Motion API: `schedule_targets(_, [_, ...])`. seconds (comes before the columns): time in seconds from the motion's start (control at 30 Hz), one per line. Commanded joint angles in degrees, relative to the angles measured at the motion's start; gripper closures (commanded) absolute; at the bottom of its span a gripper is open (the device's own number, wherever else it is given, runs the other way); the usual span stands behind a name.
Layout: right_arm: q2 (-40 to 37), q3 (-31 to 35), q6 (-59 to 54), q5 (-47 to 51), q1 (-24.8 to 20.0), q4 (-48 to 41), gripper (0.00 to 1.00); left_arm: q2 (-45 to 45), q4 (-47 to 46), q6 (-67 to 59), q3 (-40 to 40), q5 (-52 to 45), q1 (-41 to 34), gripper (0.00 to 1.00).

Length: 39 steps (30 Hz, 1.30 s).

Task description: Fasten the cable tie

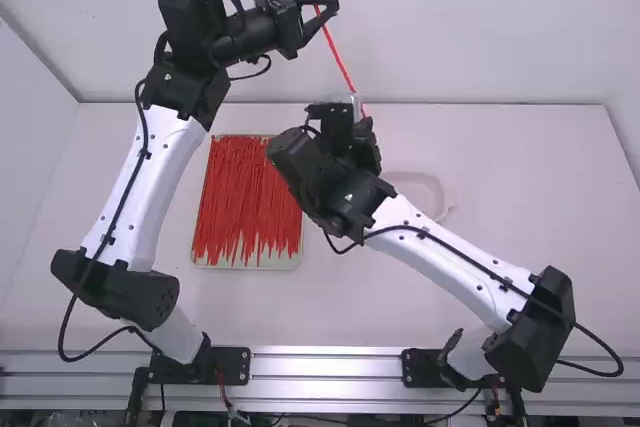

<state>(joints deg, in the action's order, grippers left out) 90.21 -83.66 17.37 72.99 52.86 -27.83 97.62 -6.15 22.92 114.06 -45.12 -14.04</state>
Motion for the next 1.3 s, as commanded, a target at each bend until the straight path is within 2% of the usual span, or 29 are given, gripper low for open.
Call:
schedule_targets(0.0, [0.46, -1.81, -1.4, -3.69, -0.96, 0.2, 0.76, -0.33, 0.37, -1.27, 0.94, -0.04, -0.2, 0.98])
schedule_targets(0.03, [0.46, -1.81, -2.56, -5.18, -1.22, 0.42, 0.71, -0.33, 0.37, -1.79, 0.94, -0.04, -0.15, 0.98])
schedule_targets(0.07, [0.46, -1.81, -4.61, -8.09, -1.57, 0.59, 0.61, -0.33, 0.39, -1.95, 0.94, -0.11, 0.26, 0.98])
schedule_targets(0.1, [0.46, -1.81, -4.83, -8.44, -1.57, 0.59, 0.59, -0.33, 0.39, -1.95, 0.94, -0.2, 0.35, 0.98])
schedule_targets(0.13, [0.44, -1.86, -6.16, -10.34, -1.62, 0.61, 0.52, -0.33, 0.44, -2.21, 0.94, -0.66, 0.94, 0.98])
schedule_targets(0.2, [0.42, -1.9, -7.41, -12.41, -1.62, 0.63, 0.44, -0.33, 0.11, -3.19, 0.94, -0.66, 2.01, 0.98])
schedule_targets(0.47, [-2.58, -1.88, -9.29, -17.97, -0.55, 0.02, 0.37, -0.33, -0.33, -2.99, 0.94, -0.15, 7.06, 0.98])
schedule_targets(0.7, [-11.02, -1.88, -14.88, -32.02, -1.77, -0.87, 0.34, -0.33, -0.68, -3.34, 0.94, -5.95, 8.72, 0.98])
schedule_targets(0.8, [-16.59, -1.88, -19.08, -48.17, -6.49, -0.94, 0.31, -0.33, -0.72, -3.52, 0.94, -10.19, 8.48, 0.98])
schedule_targets(0.83, [-17.05, -1.88, -19.41, -49.81, -7.06, -0.94, 0.31, -0.33, -0.7, -3.56, 0.94, -10.67, 8.48, 0.98])
schedule_targets(0.9, [-19.98, -1.88, -21.42, -62.86, -12.24, -0.9, 0.27, -0.33, -0.72, -4.76, 0.94, -14.19, 8.39, 0.98])
schedule_targets(0.97, [-21.14, -1.88, -22.45, -69.59, -15.17, -0.9, 0.26, -0.33, -0.72, -4.74, 0.94, -15.63, 8.37, 0.98])
schedule_targets(1.0, [-22.36, -1.88, -23.3, -78.49, -19.17, -0.76, 0.25, -0.33, -0.68, -4.74, 0.94, -17.27, 8.39, 0.98])
schedule_targets(1.03, [-22.67, -1.88, -23.45, -81.42, -20.46, -0.68, 0.25, -0.33, -0.63, -4.72, 0.94, -17.75, 8.37, 0.97])
schedule_targets(1.07, [-23.23, -1.88, -23.41, -90.14, -24.33, -0.11, 0.24, -0.33, -0.04, -4.7, 0.94, -19.93, 8.37, 0.98])
schedule_targets(1.27, [-21.55, -1.86, -24.15, -116.98, -35.65, 2.21, 0.23, -0.33, 2.58, -3.04, 0.94, -28.5, 6.8, 0.98])
